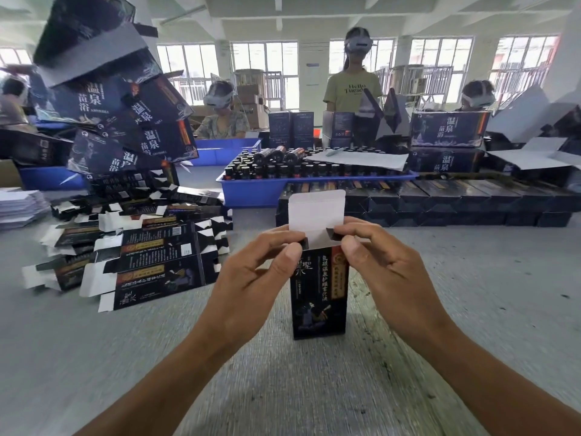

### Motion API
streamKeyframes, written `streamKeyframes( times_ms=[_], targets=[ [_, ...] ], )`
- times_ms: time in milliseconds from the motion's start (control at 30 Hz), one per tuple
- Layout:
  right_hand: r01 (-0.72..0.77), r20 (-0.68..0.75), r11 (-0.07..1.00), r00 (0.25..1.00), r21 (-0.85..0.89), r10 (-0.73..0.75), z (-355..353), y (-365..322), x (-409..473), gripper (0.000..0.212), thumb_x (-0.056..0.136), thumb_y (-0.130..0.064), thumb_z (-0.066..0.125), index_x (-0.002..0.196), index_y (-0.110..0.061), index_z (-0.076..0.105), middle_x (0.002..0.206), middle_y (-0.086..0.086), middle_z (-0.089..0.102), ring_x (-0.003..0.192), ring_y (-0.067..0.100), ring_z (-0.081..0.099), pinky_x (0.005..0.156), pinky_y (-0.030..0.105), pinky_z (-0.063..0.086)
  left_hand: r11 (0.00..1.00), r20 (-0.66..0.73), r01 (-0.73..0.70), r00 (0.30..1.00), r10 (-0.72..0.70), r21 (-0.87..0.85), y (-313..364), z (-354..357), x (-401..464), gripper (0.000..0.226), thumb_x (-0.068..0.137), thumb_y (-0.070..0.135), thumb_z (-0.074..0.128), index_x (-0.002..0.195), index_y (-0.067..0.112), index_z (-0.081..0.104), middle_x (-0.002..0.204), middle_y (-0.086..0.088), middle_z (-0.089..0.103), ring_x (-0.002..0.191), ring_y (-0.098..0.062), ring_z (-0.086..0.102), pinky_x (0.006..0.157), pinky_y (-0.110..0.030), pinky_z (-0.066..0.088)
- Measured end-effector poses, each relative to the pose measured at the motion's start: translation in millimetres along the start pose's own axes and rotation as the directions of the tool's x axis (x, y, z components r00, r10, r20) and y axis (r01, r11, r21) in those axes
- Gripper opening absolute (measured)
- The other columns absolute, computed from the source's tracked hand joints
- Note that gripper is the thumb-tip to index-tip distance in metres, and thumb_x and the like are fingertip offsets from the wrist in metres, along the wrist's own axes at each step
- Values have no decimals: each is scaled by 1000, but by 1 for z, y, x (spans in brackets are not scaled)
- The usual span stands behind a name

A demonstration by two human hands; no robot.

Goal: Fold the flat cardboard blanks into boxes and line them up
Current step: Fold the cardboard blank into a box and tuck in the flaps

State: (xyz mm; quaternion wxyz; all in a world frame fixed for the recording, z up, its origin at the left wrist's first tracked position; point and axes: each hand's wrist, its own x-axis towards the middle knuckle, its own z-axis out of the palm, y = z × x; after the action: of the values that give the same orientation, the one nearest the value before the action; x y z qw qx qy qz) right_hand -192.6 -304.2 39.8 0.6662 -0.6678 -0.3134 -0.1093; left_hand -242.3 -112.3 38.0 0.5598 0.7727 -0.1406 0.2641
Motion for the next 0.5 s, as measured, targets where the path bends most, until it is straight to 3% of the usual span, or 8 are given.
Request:
streamKeyframes(
  times_ms=[100,200,267,400,500],
  targets=[
    [12,-9,999,1000,36,-11,1,1,0,18,96,-19,58,107,-23,72,123,-26,65,110,-4,64,83,9,50,1000,-9,-6,1000,6,-24,2,1,0,24,91,48,58,110,37,69,117,23,67,113,-4,65,84,-16,53],
    [39,-7,999,999,29,-39,1,2,-1,16,98,-11,58,107,-20,69,115,-19,71,105,1,67,81,11,52,999,-34,-15,999,13,-41,2,0,0,27,89,44,61,110,30,69,115,14,69,111,-12,67,85,-22,56],
    [42,-16,999,999,34,-42,1,2,-2,17,98,-14,59,112,-22,63,113,-15,72,105,3,68,82,14,54,999,-41,-18,999,16,-46,1,0,0,26,90,40,62,111,27,69,114,10,70,109,-14,68,85,-25,57],
    [48,-8,997,999,56,-47,1,-2,-2,37,93,-33,59,130,-39,54,121,-23,66,112,-1,64,82,11,53,999,-36,-20,999,19,-30,-1,1,-1,26,89,41,62,111,29,69,116,13,69,110,-12,68,84,-22,56],
    [84,-17,996,996,36,-84,4,-6,-3,29,98,-35,55,126,-29,61,115,-17,70,107,1,67,81,10,52,999,-27,-28,999,27,-37,0,1,-1,25,90,39,62,111,29,69,116,12,70,110,-13,68,82,-22,56]
  ],
)
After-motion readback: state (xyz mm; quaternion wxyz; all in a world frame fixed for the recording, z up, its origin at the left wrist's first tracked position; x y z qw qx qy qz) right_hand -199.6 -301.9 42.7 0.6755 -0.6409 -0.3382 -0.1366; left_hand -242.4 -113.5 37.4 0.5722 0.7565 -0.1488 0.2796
